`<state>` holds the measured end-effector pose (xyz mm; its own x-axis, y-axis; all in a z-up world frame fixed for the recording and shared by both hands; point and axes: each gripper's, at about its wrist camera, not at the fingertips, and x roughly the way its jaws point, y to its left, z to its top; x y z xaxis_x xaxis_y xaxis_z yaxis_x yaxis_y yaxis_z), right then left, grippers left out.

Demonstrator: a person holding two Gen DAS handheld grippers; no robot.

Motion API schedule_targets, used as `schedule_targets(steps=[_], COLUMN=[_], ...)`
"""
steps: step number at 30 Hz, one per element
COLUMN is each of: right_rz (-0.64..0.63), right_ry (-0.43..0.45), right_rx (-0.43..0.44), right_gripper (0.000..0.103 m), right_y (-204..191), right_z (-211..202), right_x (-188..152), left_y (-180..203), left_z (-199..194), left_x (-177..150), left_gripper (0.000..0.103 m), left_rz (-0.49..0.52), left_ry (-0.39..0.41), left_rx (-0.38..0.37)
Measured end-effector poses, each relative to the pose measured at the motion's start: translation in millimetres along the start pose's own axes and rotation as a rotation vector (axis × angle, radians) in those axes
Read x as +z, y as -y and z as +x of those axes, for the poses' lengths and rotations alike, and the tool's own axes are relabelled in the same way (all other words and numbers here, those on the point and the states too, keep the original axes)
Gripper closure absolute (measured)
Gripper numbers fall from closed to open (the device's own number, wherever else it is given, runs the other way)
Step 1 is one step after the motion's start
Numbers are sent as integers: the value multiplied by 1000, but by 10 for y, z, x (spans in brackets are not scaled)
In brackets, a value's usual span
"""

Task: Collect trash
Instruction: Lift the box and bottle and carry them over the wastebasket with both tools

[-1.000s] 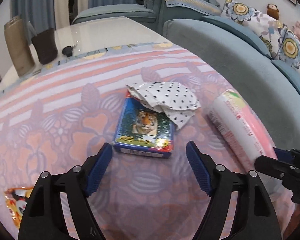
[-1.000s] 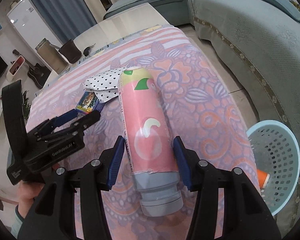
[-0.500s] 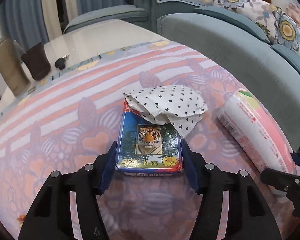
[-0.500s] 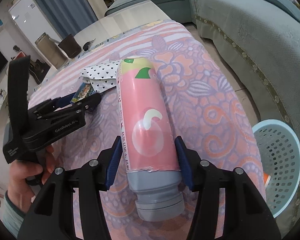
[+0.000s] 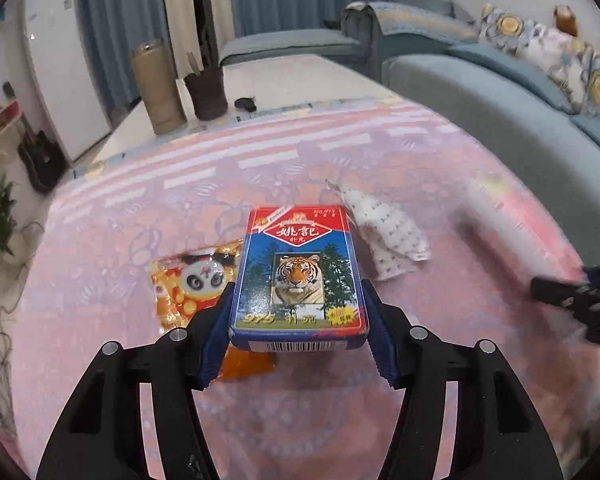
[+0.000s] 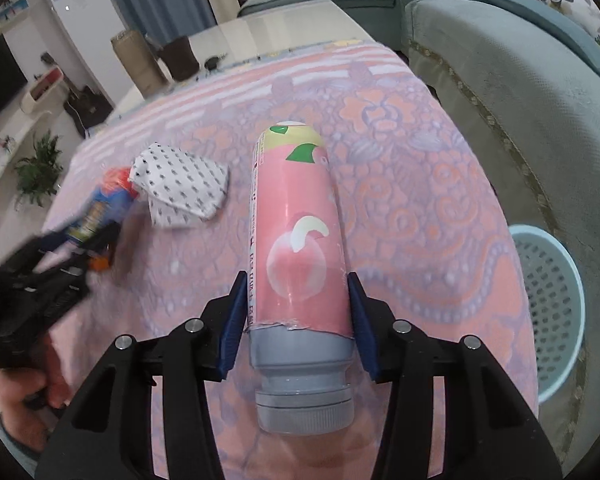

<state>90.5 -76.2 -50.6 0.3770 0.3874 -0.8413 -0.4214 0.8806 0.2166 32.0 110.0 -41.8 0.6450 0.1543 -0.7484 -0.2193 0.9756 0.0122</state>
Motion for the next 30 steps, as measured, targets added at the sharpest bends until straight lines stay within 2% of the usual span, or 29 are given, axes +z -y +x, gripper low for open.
schedule_targets(steps=[1, 3, 7, 11, 12, 15, 16, 19, 24, 26, 27, 30], right_rz=[2, 8, -12, -6, -4, -13, -16, -21, -49, -74, -80, -96], right_ry=[-20, -39, -49, -43, -42, -9, 8, 28, 4, -3, -9, 3], right_rx=[12, 20, 9, 14, 19, 12, 3, 4, -8, -11, -7, -16], right_gripper=[58, 58, 58, 57, 53, 32, 32, 32, 34, 49, 58, 58], right_y=[-16, -38, -93, -100, -103, -87, -70, -31, -86, -139, -155, -190], right_z=[30, 54, 6, 3, 2, -47, -65, -34, 88, 127, 142, 126], right_x=[-55, -120, -265, -336, -325, -299, -278, -179, -136, -161, -172, -194], left_y=[-95, -187, -241, -205, -206, -228, -206, -91, 42, 65, 61, 45], left_z=[14, 35, -60, 18, 33, 83, 111, 200, 236, 220, 196, 171], left_x=[-36, -117, -346, -464, -458, -386, -348, -279, -316, -345, -356, -360], left_gripper=[46, 46, 46, 43, 42, 34, 34, 34, 36, 45, 45, 46], left_rz=[-53, -84, -77, -71, -79, -117, -114, -74, -6, 16, 14, -2], left_ry=[-42, -74, -67, -116, -107, -113, -115, -123, -103, -86, -81, -65], left_rx=[-72, -85, -74, -172, -177, -199, -193, -143, -45, -9, -17, -37])
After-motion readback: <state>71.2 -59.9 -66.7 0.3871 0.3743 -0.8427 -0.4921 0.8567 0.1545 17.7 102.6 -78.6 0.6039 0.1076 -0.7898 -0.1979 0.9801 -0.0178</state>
